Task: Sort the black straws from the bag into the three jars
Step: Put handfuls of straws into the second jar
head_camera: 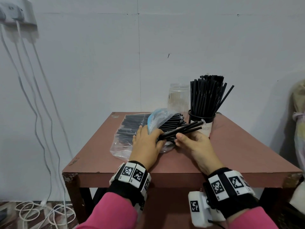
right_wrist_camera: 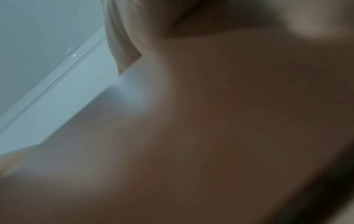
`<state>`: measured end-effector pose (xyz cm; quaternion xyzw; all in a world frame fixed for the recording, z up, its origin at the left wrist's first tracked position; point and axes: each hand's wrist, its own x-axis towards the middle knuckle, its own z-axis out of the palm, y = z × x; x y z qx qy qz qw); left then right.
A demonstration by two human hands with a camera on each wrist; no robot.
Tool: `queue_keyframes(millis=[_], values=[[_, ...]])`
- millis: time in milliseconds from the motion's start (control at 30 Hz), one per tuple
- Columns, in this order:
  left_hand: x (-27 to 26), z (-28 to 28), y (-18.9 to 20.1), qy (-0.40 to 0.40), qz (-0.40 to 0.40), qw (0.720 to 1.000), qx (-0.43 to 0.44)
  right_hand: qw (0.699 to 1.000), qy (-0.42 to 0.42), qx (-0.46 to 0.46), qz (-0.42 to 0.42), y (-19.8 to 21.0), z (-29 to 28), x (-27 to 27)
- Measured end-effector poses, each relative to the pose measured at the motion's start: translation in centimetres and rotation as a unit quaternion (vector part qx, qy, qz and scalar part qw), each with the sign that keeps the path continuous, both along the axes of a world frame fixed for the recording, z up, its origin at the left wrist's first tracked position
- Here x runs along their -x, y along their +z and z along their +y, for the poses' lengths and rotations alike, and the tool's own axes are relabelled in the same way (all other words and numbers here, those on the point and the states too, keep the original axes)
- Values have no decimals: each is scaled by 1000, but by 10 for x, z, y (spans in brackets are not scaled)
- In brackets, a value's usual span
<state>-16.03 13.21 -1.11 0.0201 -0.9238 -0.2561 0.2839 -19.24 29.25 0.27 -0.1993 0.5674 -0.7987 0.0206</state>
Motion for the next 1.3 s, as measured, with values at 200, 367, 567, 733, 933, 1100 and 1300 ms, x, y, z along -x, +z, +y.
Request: queue_keyframes(millis=[200, 367, 567, 733, 933, 1100, 1300], values=[[1, -1, -1, 3, -10, 1000, 24, 999, -35, -3, -3, 6, -22, 0], [1, 0, -1, 14, -16, 1000, 13, 993, -115, -13, 7, 7, -23, 3], [3, -1, -1, 18, -31, 999, 0, 989, -130, -61, 21, 23, 8, 4], [1, 0, 0, 16, -28, 999, -11, 987, -127, -88, 36, 54, 47, 12], [1, -1, -1, 12, -29, 999, -12, 975, -164, -117, 88, 119, 90, 29], [1, 0, -1, 16, -28, 999, -6, 944, -223, -189, 155, 177, 98, 48], [1, -1, -1, 14, -23, 1000, -3, 871, -256, -389, 159, 185, 69, 72]])
